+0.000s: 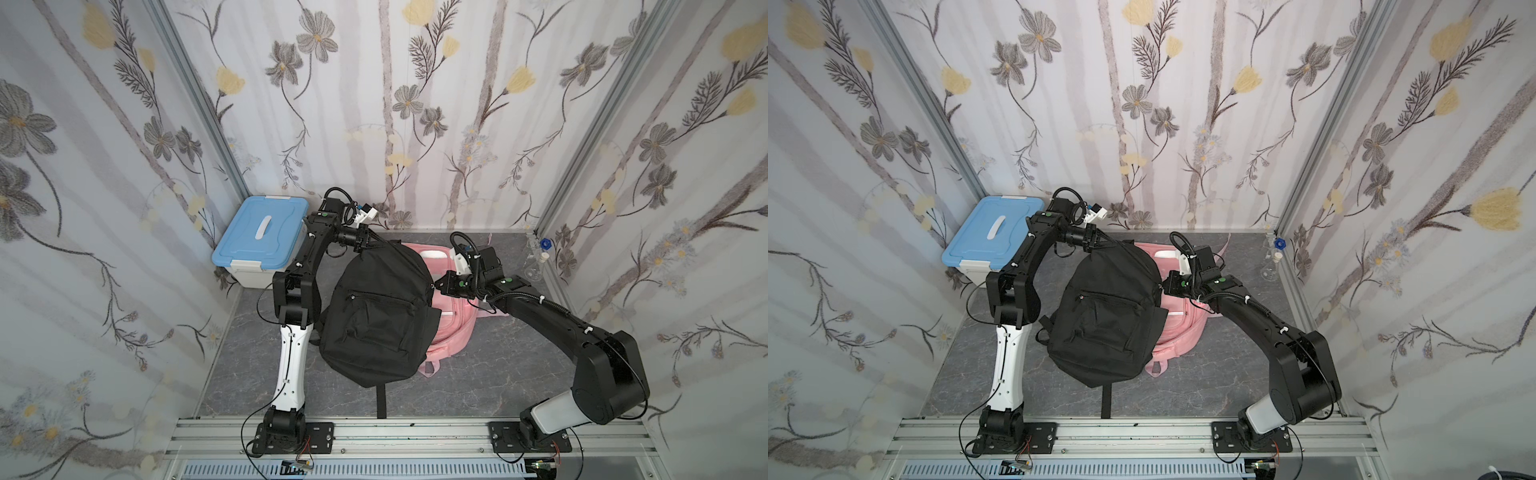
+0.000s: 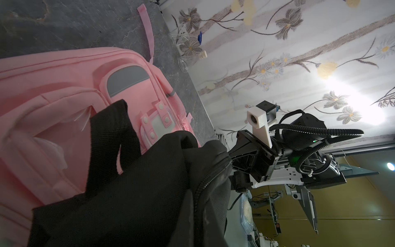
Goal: Zip up the backpack
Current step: Zip the zipper on the backpack.
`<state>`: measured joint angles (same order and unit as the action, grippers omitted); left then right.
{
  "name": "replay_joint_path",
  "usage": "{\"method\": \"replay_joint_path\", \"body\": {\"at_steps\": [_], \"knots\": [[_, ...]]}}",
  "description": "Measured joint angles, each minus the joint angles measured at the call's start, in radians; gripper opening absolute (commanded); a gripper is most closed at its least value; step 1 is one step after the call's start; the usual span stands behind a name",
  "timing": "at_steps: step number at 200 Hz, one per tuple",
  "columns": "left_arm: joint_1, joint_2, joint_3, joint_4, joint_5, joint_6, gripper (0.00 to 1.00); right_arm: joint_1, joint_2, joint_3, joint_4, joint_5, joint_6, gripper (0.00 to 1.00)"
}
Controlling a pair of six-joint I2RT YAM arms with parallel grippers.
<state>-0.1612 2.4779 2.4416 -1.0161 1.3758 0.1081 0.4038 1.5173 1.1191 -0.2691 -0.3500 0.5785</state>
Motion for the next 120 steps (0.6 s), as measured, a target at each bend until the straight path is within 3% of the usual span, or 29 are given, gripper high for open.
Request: {"method": "replay_joint_path", "body": {"at_steps": [68,79,88,114,120], "knots": [[0.005,0.041,0.016,0.060,-0.050,-0.113,0.00,0.003,0.030,-0.021,0.047,0.001,-0.007,0.00],[0.000,0.050,0.016,0.069,-0.084,-0.135,0.05,0.002,0.042,-0.024,0.058,0.002,0.004,0.00],[-0.007,0.055,0.014,0.082,-0.108,-0.148,0.00,0.002,0.053,-0.024,0.059,0.007,0.010,0.00],[-0.040,0.034,-0.083,0.170,-0.200,-0.208,0.00,-0.005,0.064,-0.050,0.069,0.043,0.055,0.00],[-0.048,0.025,-0.112,0.190,-0.225,-0.221,0.05,-0.009,0.065,-0.062,0.079,0.047,0.069,0.00]]}}
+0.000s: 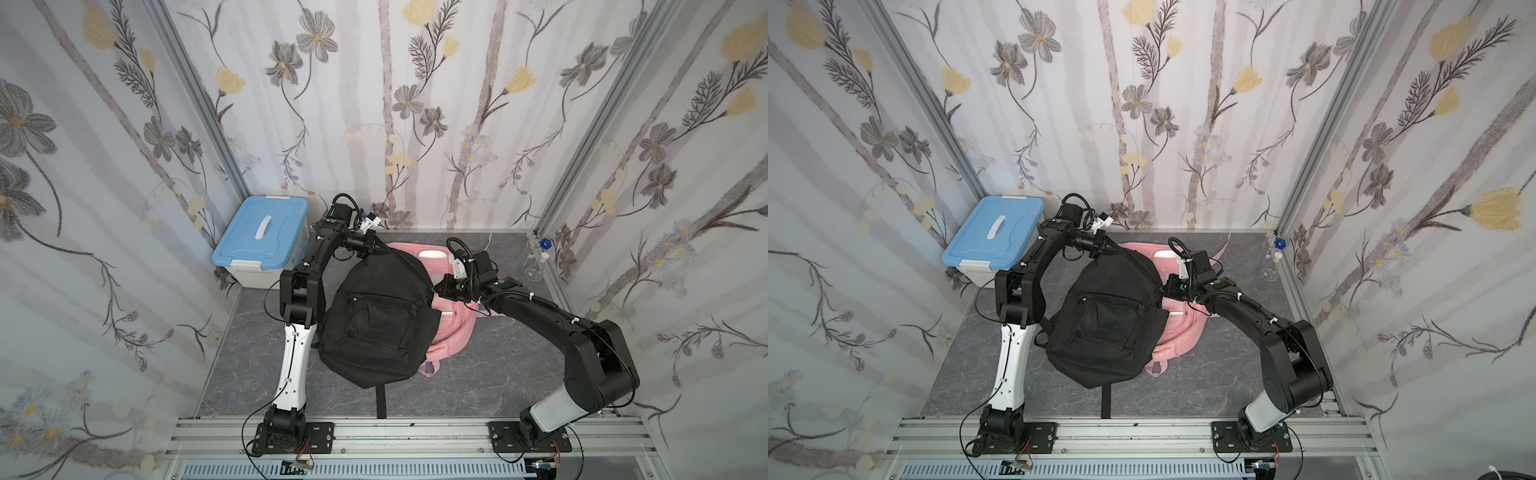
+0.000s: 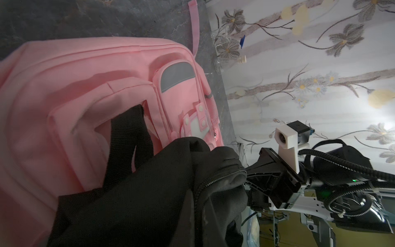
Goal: Zip up the backpack
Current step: Zip the zipper on the backpack.
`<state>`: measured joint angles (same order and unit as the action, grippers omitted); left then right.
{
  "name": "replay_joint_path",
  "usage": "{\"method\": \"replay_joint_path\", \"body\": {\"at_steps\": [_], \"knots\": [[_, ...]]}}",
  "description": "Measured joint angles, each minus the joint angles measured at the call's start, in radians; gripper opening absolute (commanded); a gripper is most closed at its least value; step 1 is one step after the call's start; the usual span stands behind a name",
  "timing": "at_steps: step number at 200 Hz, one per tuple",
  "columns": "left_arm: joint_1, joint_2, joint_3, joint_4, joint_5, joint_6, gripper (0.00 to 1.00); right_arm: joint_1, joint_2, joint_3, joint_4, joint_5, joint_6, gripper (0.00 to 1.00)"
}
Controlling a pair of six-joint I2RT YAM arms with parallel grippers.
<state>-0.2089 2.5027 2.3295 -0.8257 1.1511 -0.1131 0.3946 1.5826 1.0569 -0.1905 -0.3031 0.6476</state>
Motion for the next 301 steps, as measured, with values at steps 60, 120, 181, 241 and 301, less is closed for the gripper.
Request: {"method": "replay_joint_path", "body": {"at_steps": [60,120,181,241,301], "knots": [[-0.091,-0.045,-0.094,0.031,-0.061,0.053,0.96,-0.018,0.083,0.020,0.071,0.008,0.089,0.00],[-0.103,-0.018,0.120,-0.223,-0.008,0.245,1.00,-0.037,0.156,0.111,0.085,-0.089,0.088,0.00],[-0.107,0.040,0.266,-0.399,-0.084,0.389,1.00,-0.044,0.240,0.200,0.106,-0.193,0.101,0.00],[-0.100,0.091,0.275,-0.476,-0.046,0.489,1.00,-0.043,0.358,0.395,0.137,-0.290,0.168,0.00],[-0.090,0.083,0.238,-0.532,0.036,0.555,0.51,-0.036,0.403,0.433,0.192,-0.330,0.211,0.00]]}}
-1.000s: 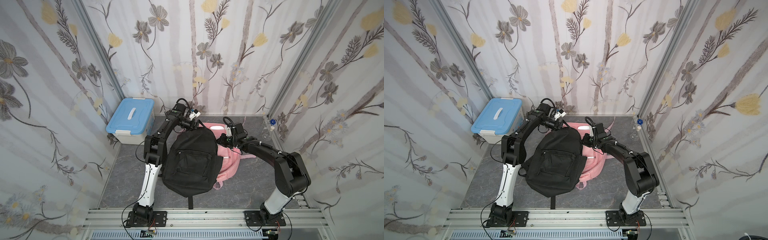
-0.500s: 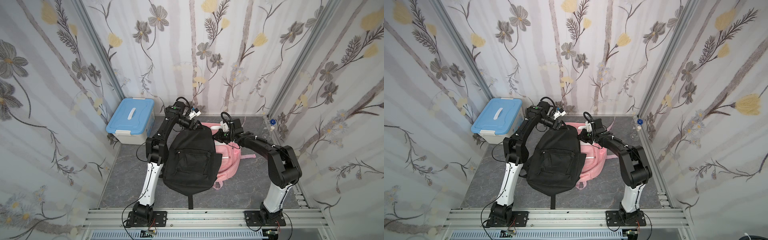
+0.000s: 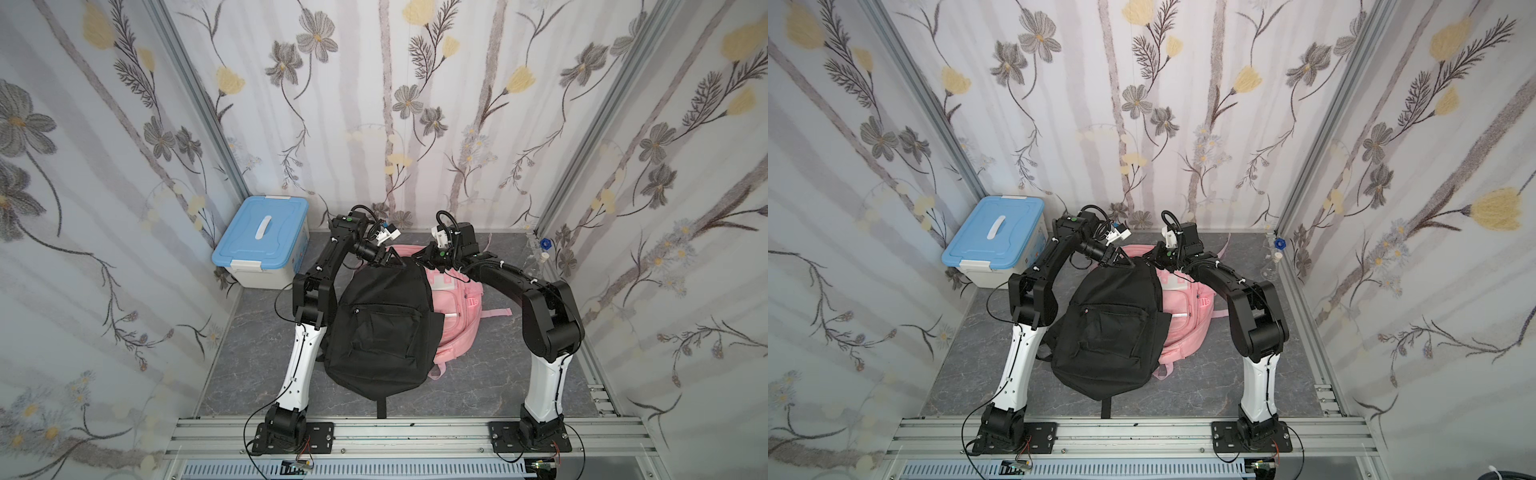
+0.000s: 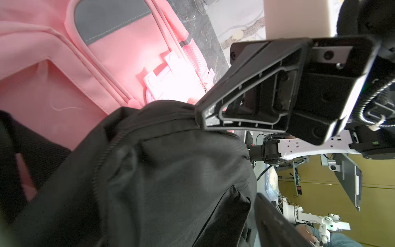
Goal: Zip up the backpack
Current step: Zip the zipper on the backpack.
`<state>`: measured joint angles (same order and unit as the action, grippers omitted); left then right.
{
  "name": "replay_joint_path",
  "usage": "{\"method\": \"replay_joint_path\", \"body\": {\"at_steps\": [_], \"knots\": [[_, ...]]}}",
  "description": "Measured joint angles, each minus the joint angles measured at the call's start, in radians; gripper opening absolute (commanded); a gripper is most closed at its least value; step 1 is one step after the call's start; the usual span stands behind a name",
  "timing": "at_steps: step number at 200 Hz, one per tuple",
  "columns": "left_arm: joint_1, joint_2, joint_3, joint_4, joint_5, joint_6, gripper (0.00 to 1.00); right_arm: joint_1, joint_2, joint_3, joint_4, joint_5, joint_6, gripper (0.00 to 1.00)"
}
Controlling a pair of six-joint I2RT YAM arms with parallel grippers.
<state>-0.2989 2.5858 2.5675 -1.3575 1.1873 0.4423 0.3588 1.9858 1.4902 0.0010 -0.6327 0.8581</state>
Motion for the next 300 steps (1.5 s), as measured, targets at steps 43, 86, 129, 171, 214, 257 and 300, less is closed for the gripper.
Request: {"method": "replay_joint_path", "body": {"at_steps": [43,86,129,171,214,257,300], "knots": [[0.026,0.013,-0.010,0.024,0.064,-0.026,0.00,0.001,-0.109,-0.054,-0.060,0.021,-0.058,0.00],[0.042,-0.024,-0.115,0.163,0.080,-0.145,0.00,0.004,-0.238,-0.160,-0.147,0.118,-0.151,0.00],[0.078,-0.065,-0.177,0.330,0.073,-0.273,0.00,0.010,-0.355,-0.279,-0.244,0.201,-0.229,0.00],[0.084,-0.070,-0.185,0.379,0.089,-0.327,0.00,0.016,-0.452,-0.364,-0.280,0.246,-0.274,0.00],[0.092,-0.076,-0.197,0.395,0.116,-0.357,0.00,0.045,-0.500,-0.430,-0.269,0.304,-0.306,0.00],[0.099,-0.093,-0.228,0.415,0.101,-0.385,0.00,0.142,-0.490,-0.445,-0.271,0.383,-0.333,0.00],[0.105,-0.097,-0.235,0.423,0.100,-0.404,0.00,0.179,-0.482,-0.472,-0.262,0.473,-0.351,0.00]]}}
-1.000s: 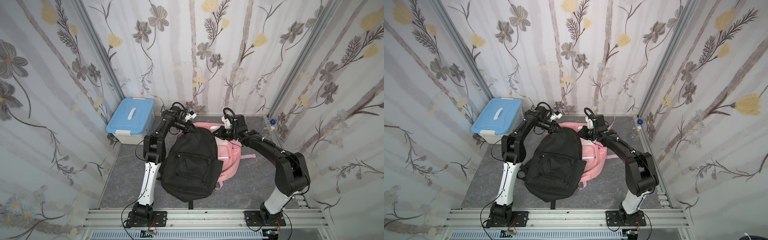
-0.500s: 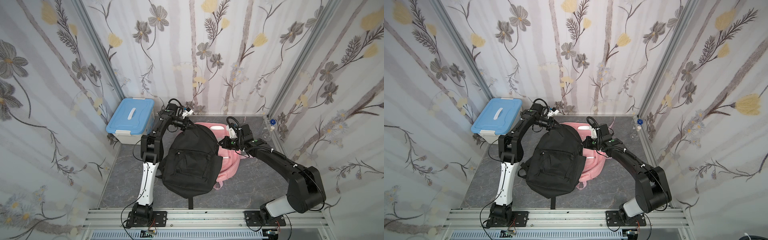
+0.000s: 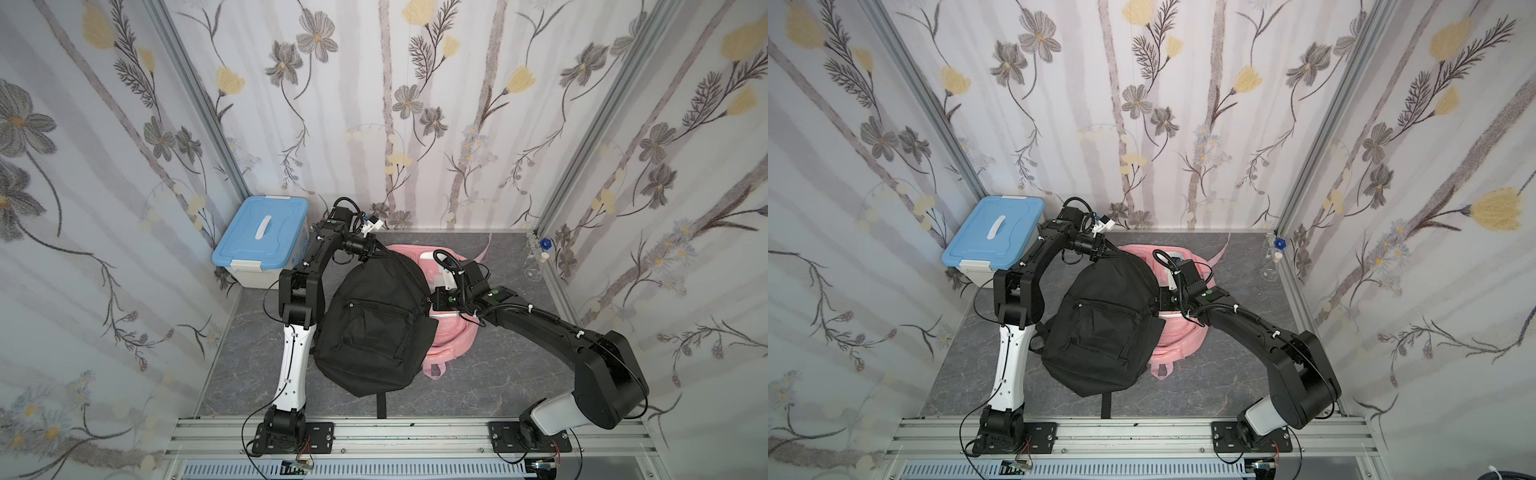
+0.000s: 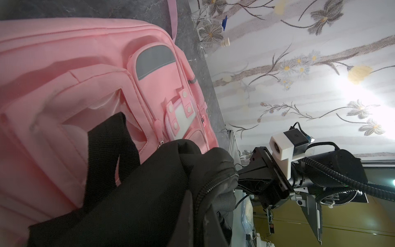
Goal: Zip up the backpack
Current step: Zip the zipper on the backpack.
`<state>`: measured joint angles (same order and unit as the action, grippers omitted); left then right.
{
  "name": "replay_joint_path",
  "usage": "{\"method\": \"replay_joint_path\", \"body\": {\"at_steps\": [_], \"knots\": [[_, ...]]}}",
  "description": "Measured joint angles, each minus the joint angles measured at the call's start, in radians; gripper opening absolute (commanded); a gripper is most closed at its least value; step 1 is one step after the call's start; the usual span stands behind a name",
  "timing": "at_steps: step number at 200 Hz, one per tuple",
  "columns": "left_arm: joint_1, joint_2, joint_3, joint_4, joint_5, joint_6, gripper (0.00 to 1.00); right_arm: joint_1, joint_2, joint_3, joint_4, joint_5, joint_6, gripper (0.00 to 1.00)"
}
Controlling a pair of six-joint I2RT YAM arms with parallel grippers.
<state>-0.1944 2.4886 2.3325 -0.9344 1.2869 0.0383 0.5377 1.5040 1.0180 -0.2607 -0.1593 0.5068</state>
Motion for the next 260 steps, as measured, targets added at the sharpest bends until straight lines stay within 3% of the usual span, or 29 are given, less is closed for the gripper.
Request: {"method": "replay_joint_path", "body": {"at_steps": [28,42,98,142,178,185,224,230,243,246,251,260], "knots": [[0.000,-0.003,-0.003,0.002,0.000,-0.016,0.00,-0.002,-0.031,-0.036,0.038,0.002,0.001,0.05],[0.000,-0.009,-0.005,0.007,0.000,-0.019,0.00,-0.014,-0.042,-0.034,0.039,-0.009,0.001,0.00],[0.000,-0.042,-0.044,0.041,0.007,-0.024,0.00,-0.144,-0.092,-0.080,0.121,-0.169,0.058,0.01],[0.004,-0.096,-0.149,0.169,-0.008,-0.100,0.00,-0.138,-0.085,-0.064,0.121,-0.202,0.069,0.00],[0.003,-0.096,-0.122,0.162,-0.025,-0.109,0.04,-0.138,-0.054,-0.063,0.126,-0.199,0.053,0.00],[0.002,-0.095,-0.111,0.147,-0.035,-0.099,0.00,-0.138,-0.041,-0.056,0.126,-0.199,0.052,0.00],[-0.001,-0.093,-0.053,0.069,-0.117,-0.031,0.00,-0.138,0.012,0.003,0.098,-0.204,0.049,0.00],[0.000,-0.091,-0.051,0.060,-0.128,-0.027,0.00,-0.138,0.021,0.015,0.086,-0.204,0.044,0.07],[0.002,-0.083,-0.043,0.047,-0.142,-0.019,0.00,-0.134,0.031,0.027,0.074,-0.204,0.038,0.38],[0.002,-0.080,-0.040,0.046,-0.148,-0.018,0.00,-0.133,0.032,0.027,0.069,-0.203,0.035,0.53],[0.002,-0.076,-0.036,0.048,-0.162,-0.018,0.00,-0.131,0.034,0.028,0.050,-0.202,0.031,0.66],[0.005,-0.064,-0.026,0.049,-0.171,-0.018,0.00,-0.132,0.038,0.028,0.017,-0.201,0.026,0.77]]}}
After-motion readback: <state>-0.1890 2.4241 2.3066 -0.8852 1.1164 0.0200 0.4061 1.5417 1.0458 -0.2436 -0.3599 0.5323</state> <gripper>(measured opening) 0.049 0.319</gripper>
